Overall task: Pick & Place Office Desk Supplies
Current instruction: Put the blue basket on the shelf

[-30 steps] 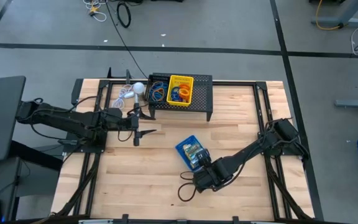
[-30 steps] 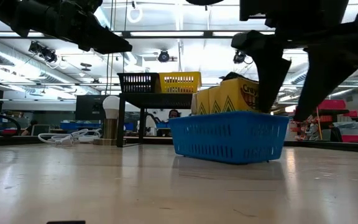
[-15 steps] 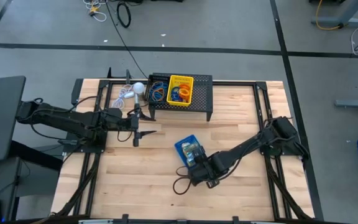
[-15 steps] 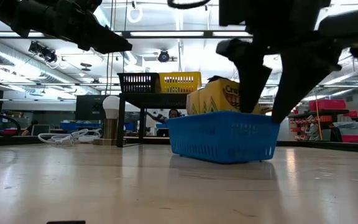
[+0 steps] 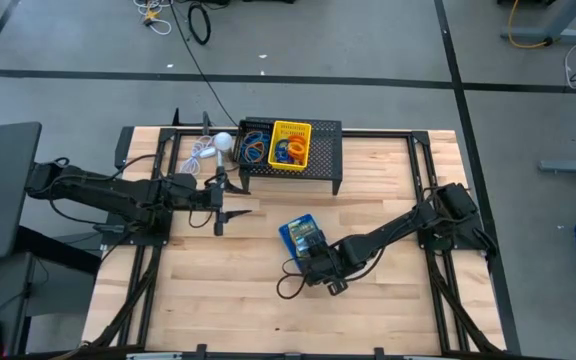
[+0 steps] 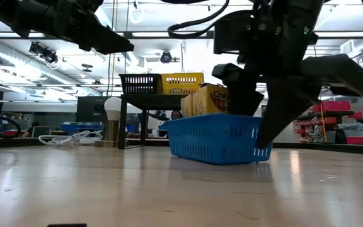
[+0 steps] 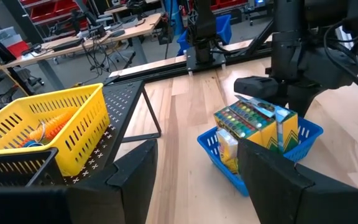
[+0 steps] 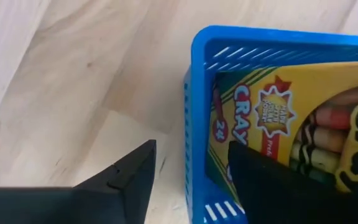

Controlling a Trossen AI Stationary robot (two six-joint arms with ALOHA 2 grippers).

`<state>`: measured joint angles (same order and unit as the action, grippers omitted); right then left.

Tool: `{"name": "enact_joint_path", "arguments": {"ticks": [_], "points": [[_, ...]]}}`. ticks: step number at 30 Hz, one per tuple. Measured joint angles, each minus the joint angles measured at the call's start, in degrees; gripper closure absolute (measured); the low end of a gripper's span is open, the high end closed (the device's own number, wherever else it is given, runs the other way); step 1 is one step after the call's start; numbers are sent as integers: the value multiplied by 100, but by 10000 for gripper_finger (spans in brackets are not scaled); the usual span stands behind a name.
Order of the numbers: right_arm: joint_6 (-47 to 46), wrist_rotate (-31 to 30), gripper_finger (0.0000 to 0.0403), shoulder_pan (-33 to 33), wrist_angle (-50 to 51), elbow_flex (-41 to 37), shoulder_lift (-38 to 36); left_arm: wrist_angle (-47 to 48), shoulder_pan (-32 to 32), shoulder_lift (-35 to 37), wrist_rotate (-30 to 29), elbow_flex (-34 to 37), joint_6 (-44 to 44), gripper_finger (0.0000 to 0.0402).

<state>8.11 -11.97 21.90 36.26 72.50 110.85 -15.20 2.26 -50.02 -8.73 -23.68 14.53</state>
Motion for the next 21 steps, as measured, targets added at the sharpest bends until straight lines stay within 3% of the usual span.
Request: {"name": "enact_joint_path", "arguments": {"ticks": [5,12,21], "points": [[44,-6,241,-34,-213,-67,7,-2,0,0,0,0,-45,175],[-102,36,389,30,-187,-73,11,-2,0,0,0,0,-117,175],[-1056,-1247,397,529,48,-34,36,-6,2,0,-2,0,-158,175]]}}
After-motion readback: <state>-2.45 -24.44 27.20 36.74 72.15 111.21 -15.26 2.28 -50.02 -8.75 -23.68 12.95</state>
